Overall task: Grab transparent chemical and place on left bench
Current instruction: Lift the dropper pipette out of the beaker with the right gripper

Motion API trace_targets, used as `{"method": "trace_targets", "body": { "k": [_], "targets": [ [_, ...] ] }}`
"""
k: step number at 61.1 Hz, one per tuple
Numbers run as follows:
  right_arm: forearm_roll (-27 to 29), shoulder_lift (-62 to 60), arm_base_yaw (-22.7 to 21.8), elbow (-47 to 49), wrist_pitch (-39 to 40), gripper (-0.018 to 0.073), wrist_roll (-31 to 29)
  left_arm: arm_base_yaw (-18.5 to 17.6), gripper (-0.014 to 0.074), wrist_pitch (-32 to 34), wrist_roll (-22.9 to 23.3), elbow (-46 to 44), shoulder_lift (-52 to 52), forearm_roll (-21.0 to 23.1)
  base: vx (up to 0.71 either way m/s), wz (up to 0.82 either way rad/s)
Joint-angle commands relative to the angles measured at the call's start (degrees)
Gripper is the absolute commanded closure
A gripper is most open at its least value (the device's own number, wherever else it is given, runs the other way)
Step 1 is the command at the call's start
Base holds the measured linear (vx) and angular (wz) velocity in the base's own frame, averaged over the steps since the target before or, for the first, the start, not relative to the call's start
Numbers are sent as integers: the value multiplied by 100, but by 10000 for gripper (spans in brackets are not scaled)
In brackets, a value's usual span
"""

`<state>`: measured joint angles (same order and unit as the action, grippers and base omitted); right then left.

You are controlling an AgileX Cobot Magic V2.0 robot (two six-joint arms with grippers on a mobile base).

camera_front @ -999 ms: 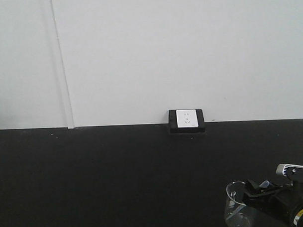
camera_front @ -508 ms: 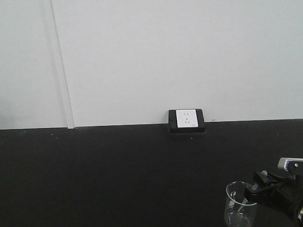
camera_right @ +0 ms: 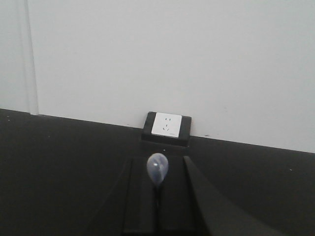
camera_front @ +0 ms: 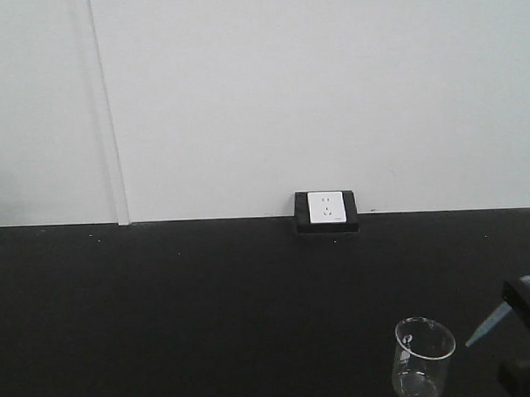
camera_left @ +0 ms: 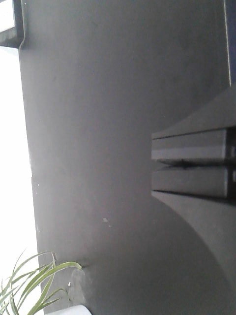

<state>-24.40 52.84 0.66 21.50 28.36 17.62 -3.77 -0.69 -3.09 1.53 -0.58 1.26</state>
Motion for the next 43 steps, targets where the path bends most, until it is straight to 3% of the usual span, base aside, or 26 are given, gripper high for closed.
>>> {"method": "trace_targets", "body": {
  "k": [1,17,43],
  "targets": [
    [5,-704,-16,-163,-55,564,-8,-10,600,449,45,93,-110,4,0,0],
    [10,-1600,-16,-718,-371,564,4,-10,600,449,45,93,-110,4,0,0],
    [10,-1704,-16,-1036,-398,564,4,-10,600,449,45,93,-110,4,0,0]
  ]
}}
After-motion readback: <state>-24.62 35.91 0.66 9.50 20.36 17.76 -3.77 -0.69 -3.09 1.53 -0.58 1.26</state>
